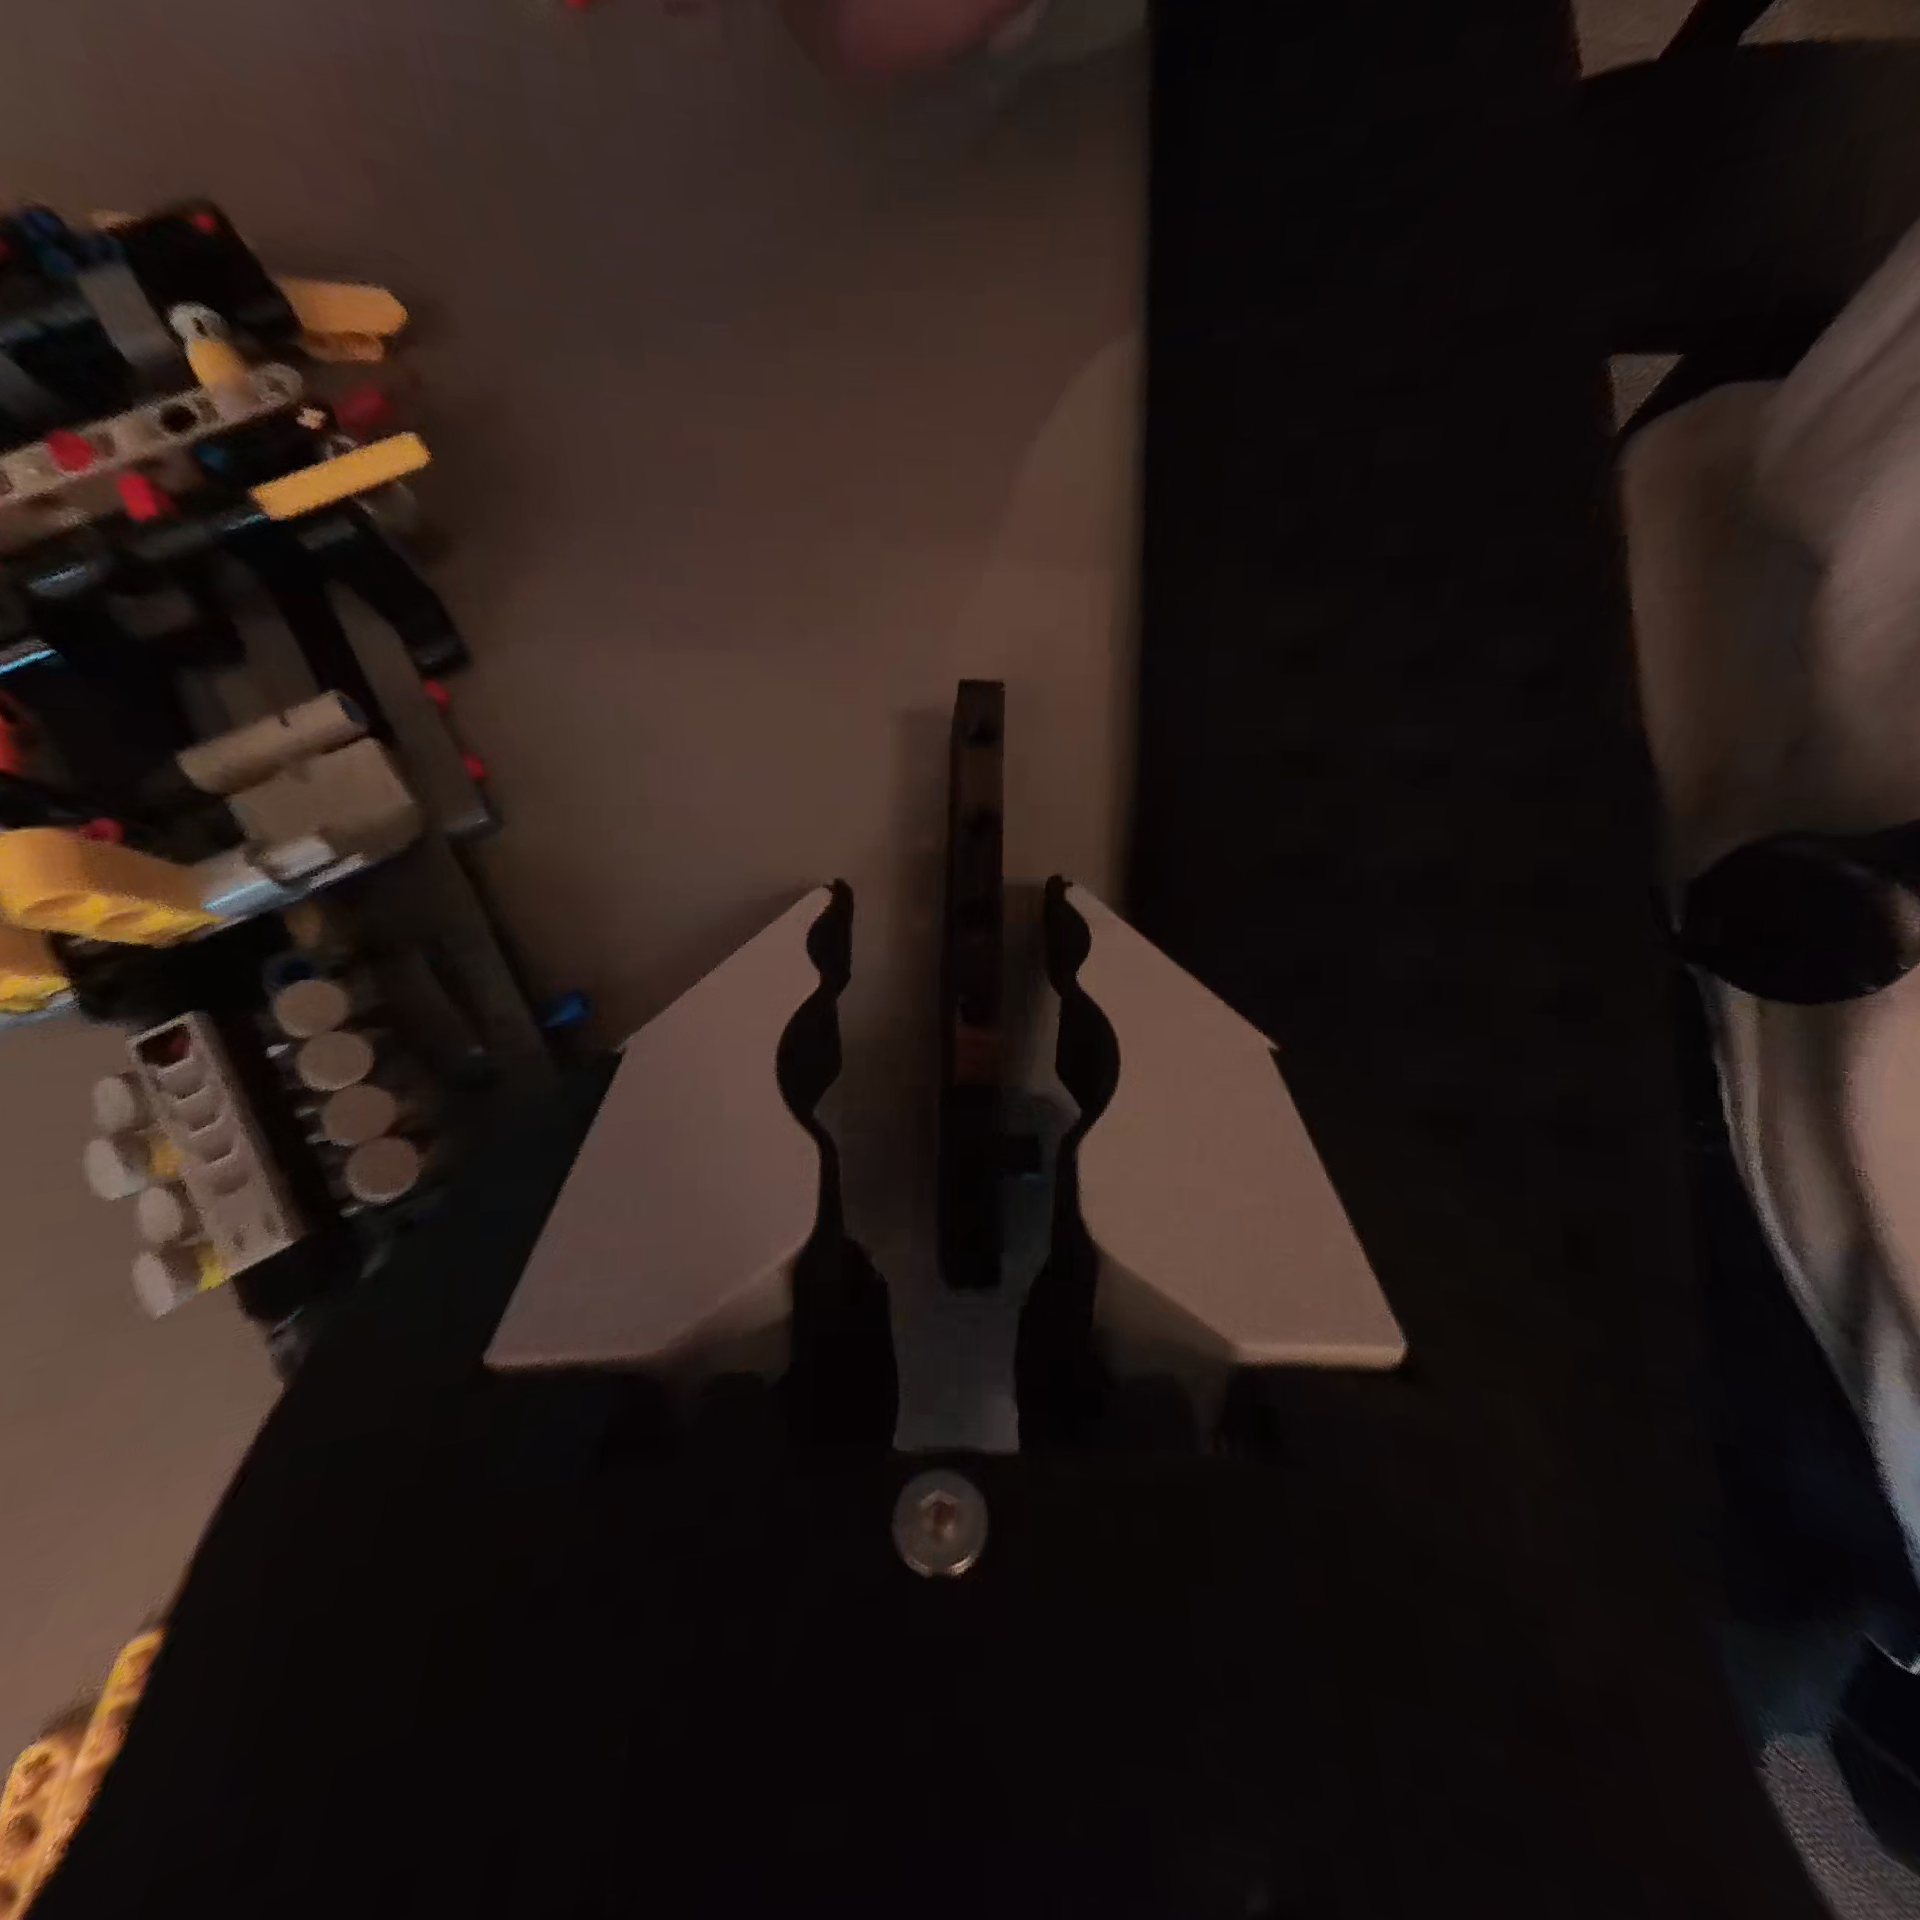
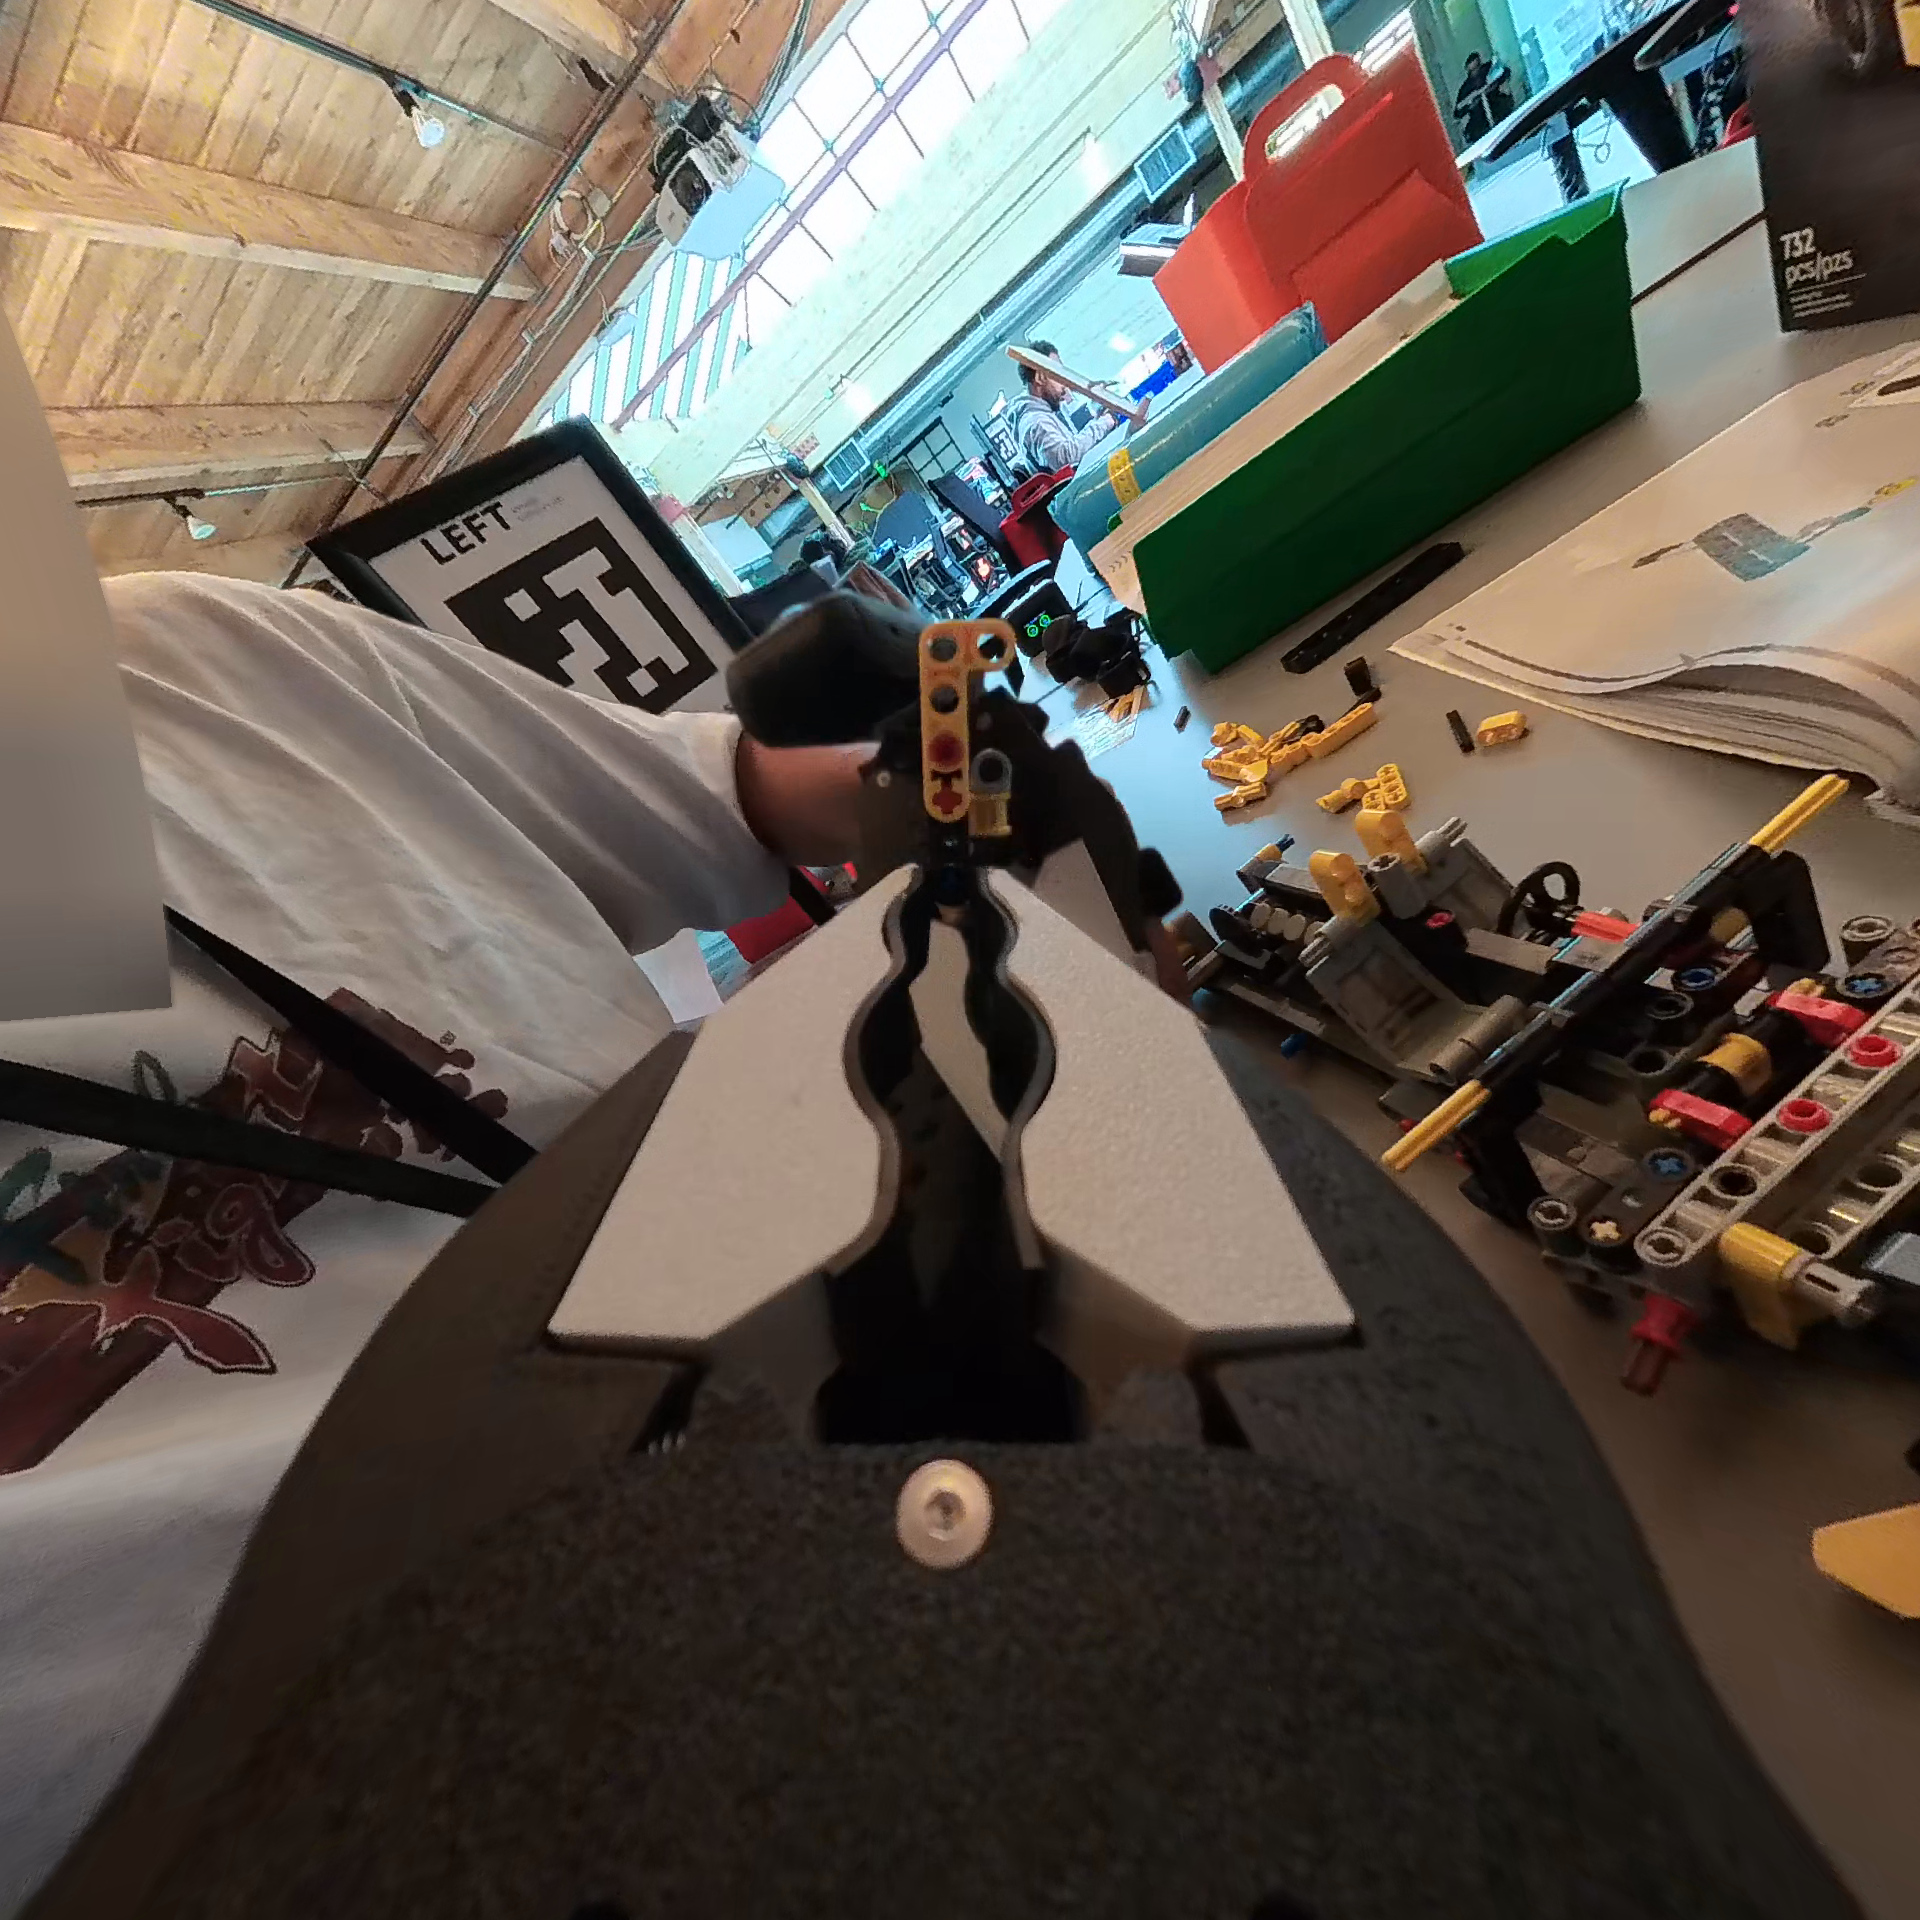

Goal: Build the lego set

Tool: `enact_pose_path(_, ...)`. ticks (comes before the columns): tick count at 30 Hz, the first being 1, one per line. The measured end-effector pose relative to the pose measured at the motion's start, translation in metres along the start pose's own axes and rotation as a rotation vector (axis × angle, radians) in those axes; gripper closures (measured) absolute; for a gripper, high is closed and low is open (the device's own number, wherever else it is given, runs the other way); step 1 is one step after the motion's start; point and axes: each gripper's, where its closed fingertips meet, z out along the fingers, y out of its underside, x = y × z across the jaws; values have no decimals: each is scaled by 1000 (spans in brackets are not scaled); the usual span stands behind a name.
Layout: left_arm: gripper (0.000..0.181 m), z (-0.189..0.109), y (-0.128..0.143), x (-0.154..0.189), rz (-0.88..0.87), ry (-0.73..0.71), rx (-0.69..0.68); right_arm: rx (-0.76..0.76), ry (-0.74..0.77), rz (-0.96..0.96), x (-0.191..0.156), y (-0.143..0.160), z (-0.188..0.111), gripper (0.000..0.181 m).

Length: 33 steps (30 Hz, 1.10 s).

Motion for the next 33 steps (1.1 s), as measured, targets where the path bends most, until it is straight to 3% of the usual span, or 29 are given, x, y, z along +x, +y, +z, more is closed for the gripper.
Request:
enact_pose_path(1, 146, 3, -2, -1, 1, -9, 11, 3, -2, 0, 0, -1, 0, 175)
enact_pose_path(3, 171, 5, -2, -7, 28, -54, 11, 3, -1, -2, -1, -1, -1, 175)
enact_pose_path(6, 171, 5, -2, -6, 52, -56, -6, -2, 2, -7, 0, 0, 0, 175)
enact_pose_path(9, 172, 0, -4, 15, 24, 73, -10, -12, 14, -27, 1, 1, 0, 174)
enact_pose_path(15, 172, -57, -63, 46, -323, 381, 353, -82, -85, 25, -9, 10, 6, 175)
enact_pose_path(19, 172, -89, -74, 53, -218, 462, 599, -63, -350, 202, -41, 10, 24, 175)
enact_pose_path(21, 172, -100, -76, 53, -67, 416, 679, -89, -455, 175, -58, 10, 35, 175)
enact_pose_path(25, 172, -93, -68, 45, 227, 150, 676, -277, -494, 46, -63, 18, 55, 175)
enact_pose_path(29, 172, -92, -65, 36, 479, -194, 627, -354, -620, 34, -63, 20, 52, 175)
enact_pose_path(33, 172, -80, -51, 46, 538, -197, 559, -454, -567, -32, -55, 39, 52, 174)
